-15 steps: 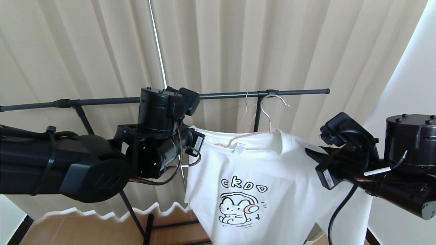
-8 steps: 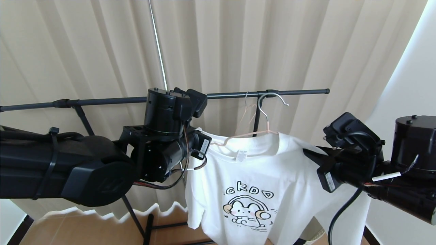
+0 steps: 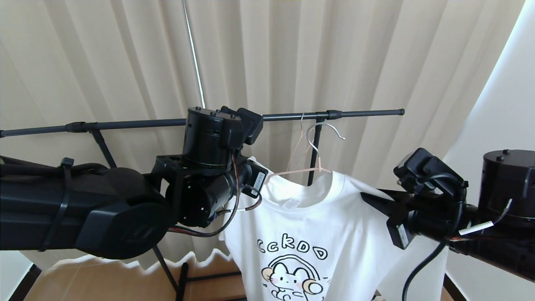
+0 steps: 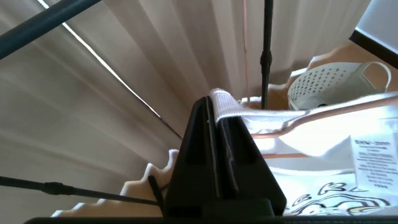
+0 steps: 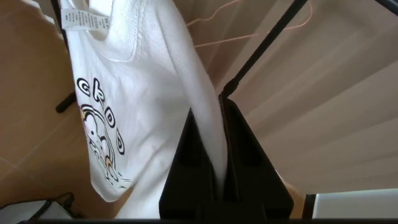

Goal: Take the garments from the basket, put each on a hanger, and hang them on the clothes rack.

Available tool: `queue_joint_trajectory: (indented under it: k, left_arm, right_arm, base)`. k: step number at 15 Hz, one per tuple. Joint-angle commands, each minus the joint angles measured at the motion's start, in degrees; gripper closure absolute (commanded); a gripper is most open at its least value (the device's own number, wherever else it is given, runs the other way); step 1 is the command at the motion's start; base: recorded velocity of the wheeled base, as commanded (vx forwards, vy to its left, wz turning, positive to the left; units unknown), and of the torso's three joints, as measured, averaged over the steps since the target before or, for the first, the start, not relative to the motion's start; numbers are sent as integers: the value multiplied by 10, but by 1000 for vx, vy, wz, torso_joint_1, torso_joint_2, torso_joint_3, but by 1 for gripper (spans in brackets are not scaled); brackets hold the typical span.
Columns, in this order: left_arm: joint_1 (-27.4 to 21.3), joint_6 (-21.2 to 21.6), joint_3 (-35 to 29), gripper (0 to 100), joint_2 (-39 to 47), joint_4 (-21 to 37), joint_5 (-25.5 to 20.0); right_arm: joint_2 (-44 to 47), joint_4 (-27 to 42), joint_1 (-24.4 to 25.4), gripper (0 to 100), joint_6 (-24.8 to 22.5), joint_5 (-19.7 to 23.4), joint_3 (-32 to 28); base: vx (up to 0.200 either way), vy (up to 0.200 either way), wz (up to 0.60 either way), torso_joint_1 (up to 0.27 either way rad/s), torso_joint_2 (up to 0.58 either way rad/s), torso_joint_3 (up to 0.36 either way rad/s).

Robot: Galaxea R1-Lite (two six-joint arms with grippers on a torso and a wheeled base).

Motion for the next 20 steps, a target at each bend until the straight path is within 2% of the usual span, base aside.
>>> queue_joint_trajectory:
  k: [1,2,7,10,12,14,17,18,19,20]
  left_arm:
    - [-11,1,1,100,-10,0,1]
    - [-14,1,1,100,-12,1,1]
    - [-13,3,-6,100,-22,22,1]
    - [-8,2,-22,100,-21,40,1]
    - [-9,-5,-47,100,-19,68,1]
    - [-14,-49,-107,100,-5,140,1]
    - [-28,-115,-201,100,3,273,0]
    - [-30,-151,-243,100,10,329,0]
    - [-30,-165,-260,100,14,360,0]
    - [-28,-166,-259,100,18,364,0]
  right_arm:
    - [58,-36,0,100,0,-24,-3]
    - [63,-45,0,100,0,-33,-3]
    - [140,-119,0,100,-1,-155,-7]
    - [167,-163,8,100,-2,-193,-6]
    - [176,-180,26,100,-1,-193,-6]
    - [209,-215,40,100,0,-206,-6]
    - [260,-277,55,100,-1,-244,-3]
    - [278,-296,59,100,-2,-248,-3]
    - [283,-299,59,100,-2,-253,-1]
    - [280,-299,59,100,-3,-254,3]
  base:
    - [0,0,0,0,0,0]
    - [0,0,0,0,0,0]
    - [0,0,0,0,0,0]
    - [0,0,0,0,0,0]
    - [0,0,0,0,0,0]
    - [0,0,0,0,0,0]
    - [0,0,0,0,0,0]
    - [0,0,0,0,0,0]
    - [0,0,0,0,0,0]
    - [0,0,0,0,0,0]
